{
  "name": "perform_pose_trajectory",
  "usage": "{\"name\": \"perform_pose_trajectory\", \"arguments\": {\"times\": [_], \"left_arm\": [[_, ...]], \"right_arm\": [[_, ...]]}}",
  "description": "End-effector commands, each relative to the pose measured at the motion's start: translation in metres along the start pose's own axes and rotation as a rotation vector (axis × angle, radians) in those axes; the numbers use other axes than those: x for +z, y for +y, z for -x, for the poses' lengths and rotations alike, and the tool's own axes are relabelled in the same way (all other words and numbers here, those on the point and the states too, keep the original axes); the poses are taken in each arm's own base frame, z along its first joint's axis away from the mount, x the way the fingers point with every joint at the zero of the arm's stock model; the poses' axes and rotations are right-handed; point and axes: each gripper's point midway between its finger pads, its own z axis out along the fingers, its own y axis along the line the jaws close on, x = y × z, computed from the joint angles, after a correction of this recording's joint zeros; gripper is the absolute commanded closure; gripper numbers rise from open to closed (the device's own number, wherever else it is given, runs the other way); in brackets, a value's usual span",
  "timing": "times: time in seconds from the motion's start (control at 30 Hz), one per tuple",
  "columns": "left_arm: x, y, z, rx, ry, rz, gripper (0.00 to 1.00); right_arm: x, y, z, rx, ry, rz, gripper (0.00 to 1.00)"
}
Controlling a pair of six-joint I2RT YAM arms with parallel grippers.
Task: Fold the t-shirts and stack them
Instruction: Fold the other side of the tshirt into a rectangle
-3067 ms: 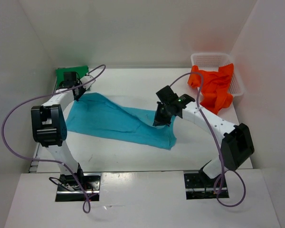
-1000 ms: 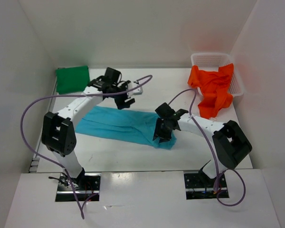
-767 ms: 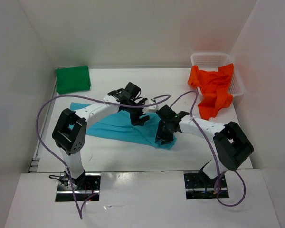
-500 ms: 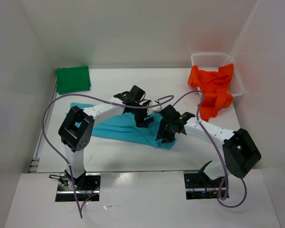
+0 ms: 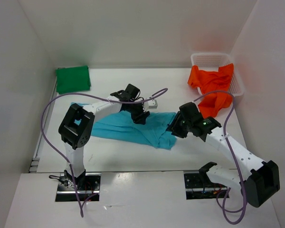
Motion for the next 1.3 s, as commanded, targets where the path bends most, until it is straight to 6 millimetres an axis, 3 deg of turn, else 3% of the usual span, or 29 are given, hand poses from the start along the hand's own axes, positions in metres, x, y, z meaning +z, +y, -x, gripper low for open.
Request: {"name": "perform_pose_trajectory", "arguments": {"times": [0.0, 0.1, 0.2, 0.37, 0.53, 0.7, 0.87, 1.07, 1.13, 1.27], "left_arm": [[0.012, -0.005, 0.003, 0.011, -0.009, -0.053, 0.46], [0.018, -0.009, -0.008, -0.001, 0.023, -0.088, 0.47], [0.019, -0.012, -0.002, 0.010, 0.011, -0.100, 0.47], [0.026, -0.013, -0.009, -0.002, 0.040, -0.098, 0.57], [0.022, -0.022, 0.003, -0.012, 0.008, -0.154, 0.74], [0.012, -0.028, 0.024, -0.028, -0.042, -0.183, 0.80], [0.013, -0.029, 0.023, -0.036, -0.042, -0.183, 0.88], [0.013, -0.031, 0.004, -0.055, 0.003, -0.185, 0.89], [0.010, -0.029, -0.004, -0.049, 0.023, -0.185, 0.74], [0.015, -0.034, -0.015, -0.058, 0.056, -0.223, 0.66]], "right_arm": [[0.002, -0.012, -0.005, 0.018, 0.012, -0.032, 0.56], [0.001, -0.011, -0.007, 0.018, 0.021, -0.026, 0.56], [0.002, -0.012, -0.005, 0.009, 0.012, -0.032, 0.54], [-0.001, -0.011, -0.004, -0.001, 0.012, -0.032, 0.54], [0.001, -0.012, -0.005, -0.001, 0.017, -0.039, 0.54], [0.011, -0.018, -0.017, -0.011, 0.066, -0.037, 0.54], [0.022, -0.021, -0.029, -0.026, 0.134, -0.039, 0.53], [0.034, -0.017, -0.037, -0.061, 0.174, -0.032, 0.52], [0.037, -0.018, -0.037, -0.060, 0.184, -0.047, 0.50], [0.042, -0.006, -0.040, -0.096, 0.200, -0.024, 0.50]]}}
